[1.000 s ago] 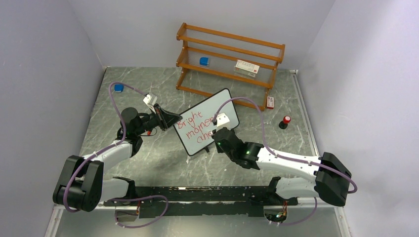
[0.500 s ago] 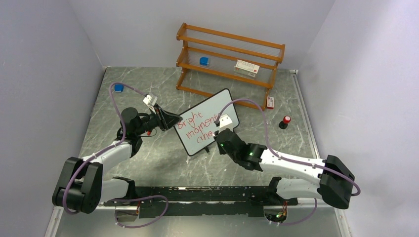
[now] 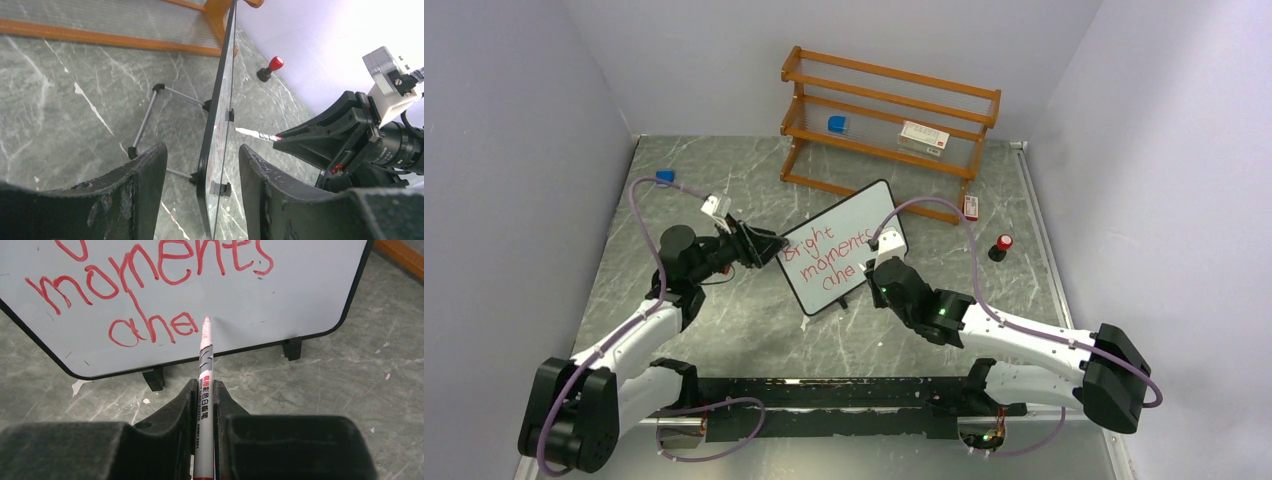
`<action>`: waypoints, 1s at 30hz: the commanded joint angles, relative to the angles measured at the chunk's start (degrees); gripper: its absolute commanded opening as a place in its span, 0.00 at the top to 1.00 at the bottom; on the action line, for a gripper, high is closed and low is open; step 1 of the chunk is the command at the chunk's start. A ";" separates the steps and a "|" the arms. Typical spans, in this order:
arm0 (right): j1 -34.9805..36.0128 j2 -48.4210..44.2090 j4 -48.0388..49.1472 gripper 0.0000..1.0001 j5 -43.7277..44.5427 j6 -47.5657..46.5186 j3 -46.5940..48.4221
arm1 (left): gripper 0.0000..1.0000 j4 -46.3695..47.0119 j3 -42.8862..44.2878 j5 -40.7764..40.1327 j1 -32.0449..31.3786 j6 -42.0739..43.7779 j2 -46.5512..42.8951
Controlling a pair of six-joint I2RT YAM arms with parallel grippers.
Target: Write a sentence on the whiteboard
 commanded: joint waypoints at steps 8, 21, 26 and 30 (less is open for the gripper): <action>-0.72 -1.31 2.78 1.00 0.82 -1.00 -1.49 | 0.45 2.41 -7.36 -1.65 -3.91 -6.09 -1.82; -0.97 -0.98 3.87 1.00 0.38 -1.21 -2.05 | 0.62 8.85 -10.94 -4.64 -6.13 -5.63 3.07; -1.06 -1.45 2.95 1.00 0.92 -1.67 -2.11 | 0.75 3.18 -8.76 -7.49 -6.13 -1.34 2.60; -1.06 -0.81 3.76 1.00 0.50 -2.09 -2.31 | 0.84 -2.67 -5.64 -9.30 -6.10 3.46 1.18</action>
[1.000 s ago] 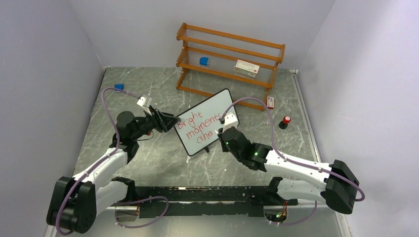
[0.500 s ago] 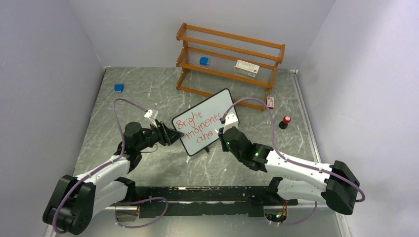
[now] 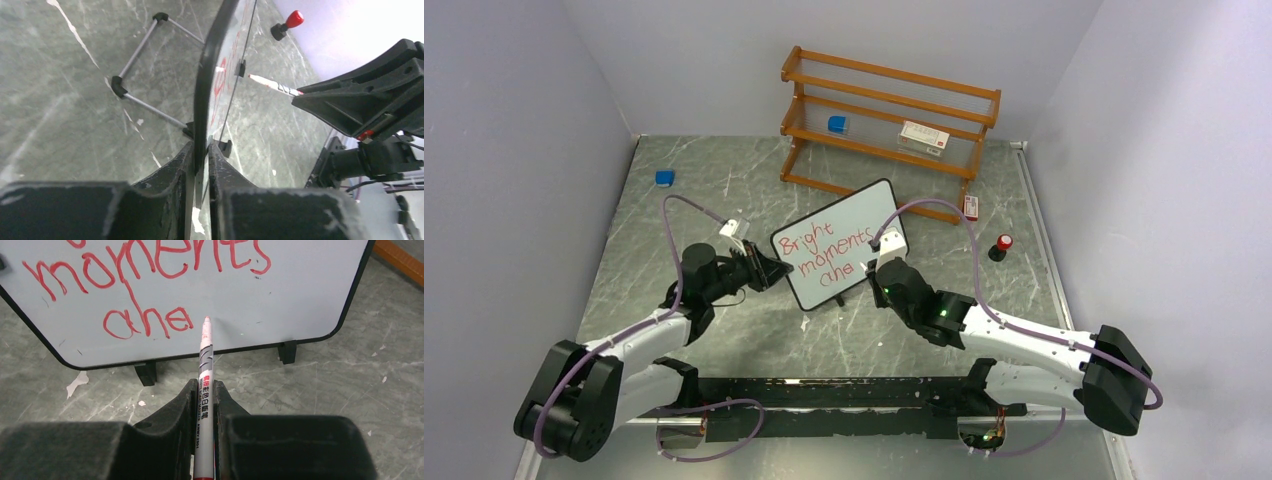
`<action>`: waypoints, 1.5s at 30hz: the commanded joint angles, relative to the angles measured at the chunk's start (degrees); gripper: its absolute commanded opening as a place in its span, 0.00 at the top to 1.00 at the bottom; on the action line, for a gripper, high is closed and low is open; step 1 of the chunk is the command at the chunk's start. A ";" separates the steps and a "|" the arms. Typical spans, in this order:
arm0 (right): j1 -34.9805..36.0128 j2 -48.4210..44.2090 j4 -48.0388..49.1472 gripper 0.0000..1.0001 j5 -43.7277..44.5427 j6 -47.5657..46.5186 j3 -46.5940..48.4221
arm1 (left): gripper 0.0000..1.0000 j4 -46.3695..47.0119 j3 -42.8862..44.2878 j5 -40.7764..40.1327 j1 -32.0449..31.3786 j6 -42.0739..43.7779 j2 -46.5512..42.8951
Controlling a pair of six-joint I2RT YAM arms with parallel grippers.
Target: Write a sentence on the whiteboard
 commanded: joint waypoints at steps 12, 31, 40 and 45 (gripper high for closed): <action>0.17 3.73 4.25 1.00 2.43 -2.71 1.26 | 0.95 -7.22 4.75 -3.67 -0.03 9.38 0.31; 0.09 8.71 8.08 1.00 2.99 -4.02 3.51 | 0.95 -7.57 4.60 -3.43 -0.03 9.66 1.57; 0.06 9.57 8.42 1.00 2.58 -4.19 3.71 | 0.95 -7.55 4.78 -3.31 -0.03 9.71 1.86; 0.11 9.11 8.90 1.00 1.44 -4.62 3.51 | 0.95 -7.91 4.86 -3.44 -0.03 9.75 1.59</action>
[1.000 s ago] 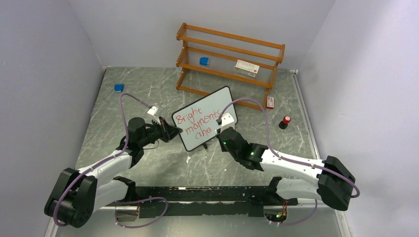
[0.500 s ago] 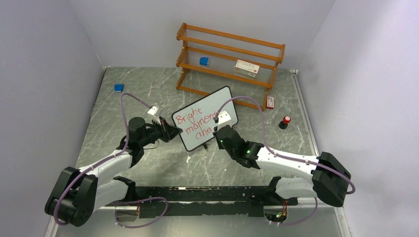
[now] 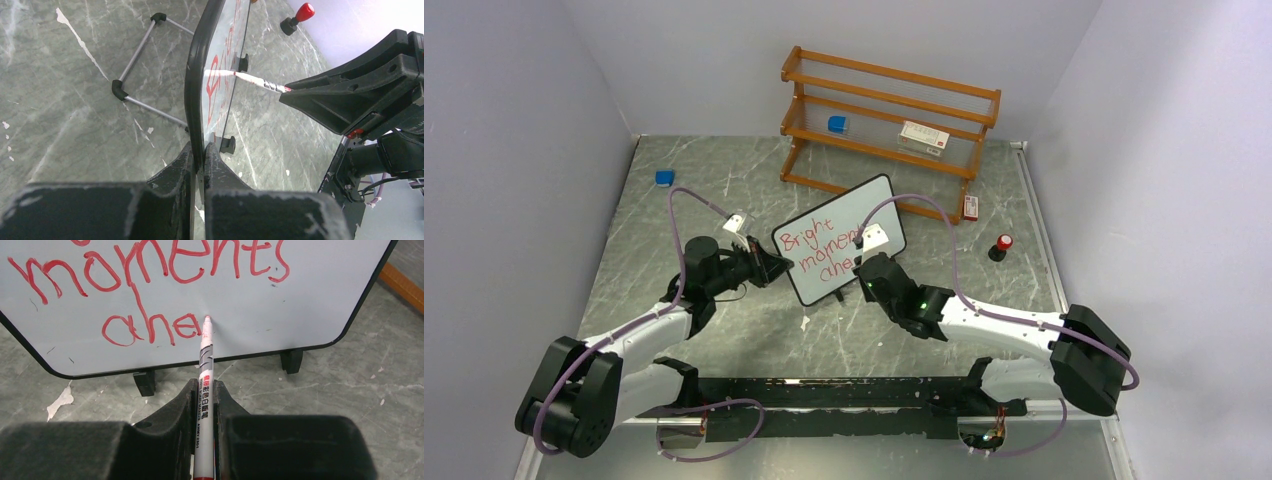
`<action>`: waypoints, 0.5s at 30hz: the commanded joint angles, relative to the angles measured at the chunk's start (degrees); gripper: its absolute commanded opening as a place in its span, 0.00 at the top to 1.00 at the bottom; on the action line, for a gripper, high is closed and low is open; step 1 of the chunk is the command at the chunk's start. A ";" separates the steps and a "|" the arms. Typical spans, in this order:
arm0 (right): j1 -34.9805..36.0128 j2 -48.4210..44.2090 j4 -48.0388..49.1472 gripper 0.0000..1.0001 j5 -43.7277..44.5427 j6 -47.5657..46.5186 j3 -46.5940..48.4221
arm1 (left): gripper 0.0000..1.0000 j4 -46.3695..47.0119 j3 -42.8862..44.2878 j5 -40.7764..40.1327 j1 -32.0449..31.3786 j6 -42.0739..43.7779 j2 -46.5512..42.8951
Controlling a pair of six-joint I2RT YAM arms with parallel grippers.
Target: Write a sentence on the whiteboard
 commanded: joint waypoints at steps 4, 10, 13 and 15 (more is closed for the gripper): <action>0.00 0.03 2.03 1.00 -1.14 -0.63 1.13 | 0.95 -2.86 0.87 -2.67 0.17 3.12 0.50; 0.00 0.49 1.15 1.00 -1.70 -0.47 1.39 | 0.95 -3.18 0.85 -3.01 0.17 3.08 0.28; -0.03 0.60 0.85 1.00 -2.14 -0.40 1.37 | 0.95 -3.23 0.87 -3.06 0.17 3.06 0.19; -0.02 0.69 0.49 1.00 -2.20 -0.38 1.36 | 0.95 -3.44 0.96 -3.21 0.17 3.12 0.27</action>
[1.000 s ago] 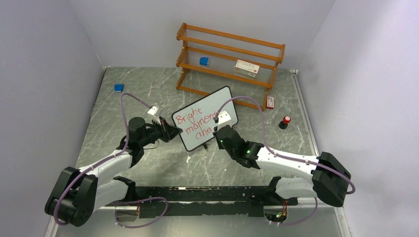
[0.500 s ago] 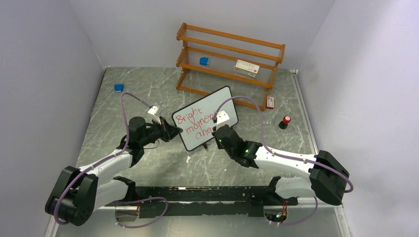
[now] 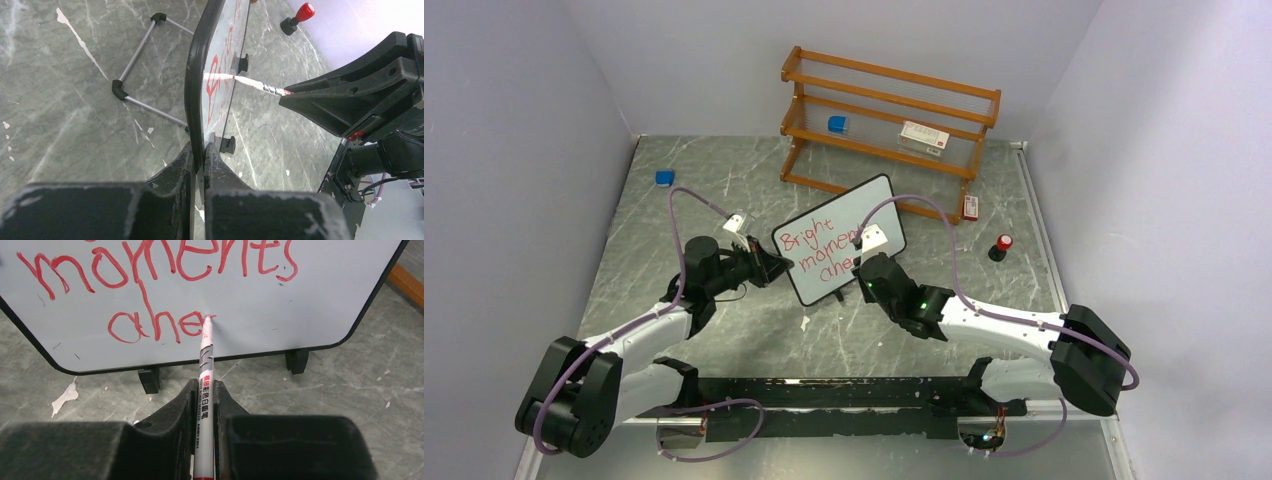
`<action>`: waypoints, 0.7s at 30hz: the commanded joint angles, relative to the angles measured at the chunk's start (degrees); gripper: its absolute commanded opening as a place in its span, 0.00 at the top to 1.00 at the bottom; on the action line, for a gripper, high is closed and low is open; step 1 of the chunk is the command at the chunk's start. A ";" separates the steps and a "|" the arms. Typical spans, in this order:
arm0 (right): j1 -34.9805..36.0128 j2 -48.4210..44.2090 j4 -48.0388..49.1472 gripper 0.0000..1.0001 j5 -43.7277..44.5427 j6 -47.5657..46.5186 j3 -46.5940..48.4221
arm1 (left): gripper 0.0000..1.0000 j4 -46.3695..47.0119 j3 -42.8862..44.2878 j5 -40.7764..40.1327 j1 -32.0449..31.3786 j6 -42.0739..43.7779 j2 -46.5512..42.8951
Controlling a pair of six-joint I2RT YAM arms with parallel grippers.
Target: Write a sentence on the whiteboard
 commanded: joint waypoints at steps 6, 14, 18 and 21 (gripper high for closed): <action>0.00 0.99 -0.19 1.00 -1.10 0.16 1.16 | 0.95 -3.43 0.96 -3.19 0.17 3.10 0.23; 0.00 1.14 -0.86 1.00 -1.25 0.52 0.81 | 0.95 -3.77 1.11 -3.44 0.17 2.98 0.00; -0.01 1.21 -0.86 1.00 -1.30 0.65 0.62 | 0.95 -3.80 1.04 -3.53 0.17 3.01 -0.07; 0.00 1.33 -2.17 1.00 -1.42 0.78 0.56 | 0.95 -3.89 1.06 -3.64 0.17 3.01 -0.23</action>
